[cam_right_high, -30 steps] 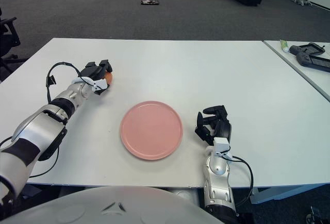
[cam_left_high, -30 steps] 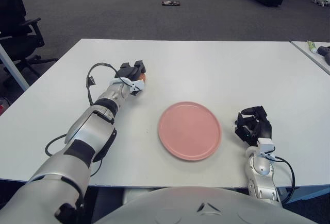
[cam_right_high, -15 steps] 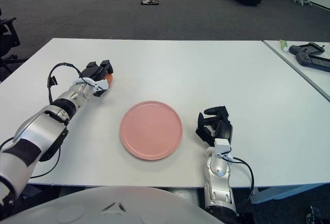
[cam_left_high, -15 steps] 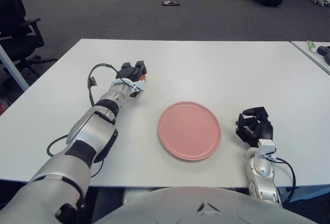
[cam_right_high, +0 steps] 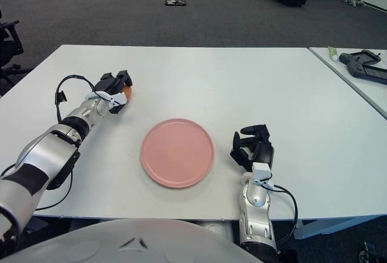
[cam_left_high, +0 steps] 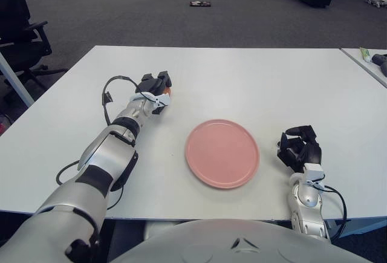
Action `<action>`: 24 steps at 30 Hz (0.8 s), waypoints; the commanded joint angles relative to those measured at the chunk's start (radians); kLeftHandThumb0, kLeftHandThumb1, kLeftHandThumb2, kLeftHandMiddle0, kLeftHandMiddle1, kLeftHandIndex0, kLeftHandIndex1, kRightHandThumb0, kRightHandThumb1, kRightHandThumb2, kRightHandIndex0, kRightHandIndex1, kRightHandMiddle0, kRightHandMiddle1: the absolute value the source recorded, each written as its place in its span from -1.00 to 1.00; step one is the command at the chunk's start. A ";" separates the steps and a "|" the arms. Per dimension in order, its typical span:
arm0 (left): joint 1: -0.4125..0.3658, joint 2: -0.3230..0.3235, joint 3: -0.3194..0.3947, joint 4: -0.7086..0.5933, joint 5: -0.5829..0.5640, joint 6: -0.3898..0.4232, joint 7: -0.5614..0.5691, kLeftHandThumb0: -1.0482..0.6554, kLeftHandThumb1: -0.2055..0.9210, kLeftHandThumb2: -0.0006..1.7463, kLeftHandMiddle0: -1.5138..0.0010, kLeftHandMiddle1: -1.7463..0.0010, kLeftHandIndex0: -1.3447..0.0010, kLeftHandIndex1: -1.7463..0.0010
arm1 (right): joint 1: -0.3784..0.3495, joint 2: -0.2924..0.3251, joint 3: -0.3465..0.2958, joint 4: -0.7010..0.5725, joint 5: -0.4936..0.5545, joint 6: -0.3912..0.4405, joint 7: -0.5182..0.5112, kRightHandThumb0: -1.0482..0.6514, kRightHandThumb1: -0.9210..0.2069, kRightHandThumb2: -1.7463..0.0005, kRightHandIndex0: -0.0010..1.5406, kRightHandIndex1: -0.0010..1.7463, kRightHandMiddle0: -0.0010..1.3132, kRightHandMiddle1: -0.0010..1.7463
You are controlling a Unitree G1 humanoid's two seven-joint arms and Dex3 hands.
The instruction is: Put the apple into the plate.
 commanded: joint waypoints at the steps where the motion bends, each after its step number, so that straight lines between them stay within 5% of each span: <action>1: 0.070 -0.009 -0.004 0.040 0.004 0.016 -0.040 0.23 -0.39 0.69 -0.05 -0.82 0.21 -1.00 | -0.007 0.005 -0.004 -0.020 0.001 0.013 -0.007 -0.22 -0.57 0.01 -0.25 0.72 -0.48 1.00; 15: 0.059 -0.009 0.025 0.041 -0.020 0.012 -0.080 0.23 -0.40 0.70 -0.07 -0.81 0.21 -1.00 | -0.006 0.010 -0.002 -0.038 -0.004 0.034 -0.010 -0.22 -0.56 0.01 -0.22 0.73 -0.48 1.00; 24: 0.032 -0.017 0.127 0.033 -0.121 0.026 -0.166 0.23 -0.43 0.72 -0.08 -0.83 0.20 -1.00 | -0.014 0.004 -0.003 -0.025 -0.002 0.035 -0.007 -0.22 -0.57 0.01 -0.22 0.72 -0.48 1.00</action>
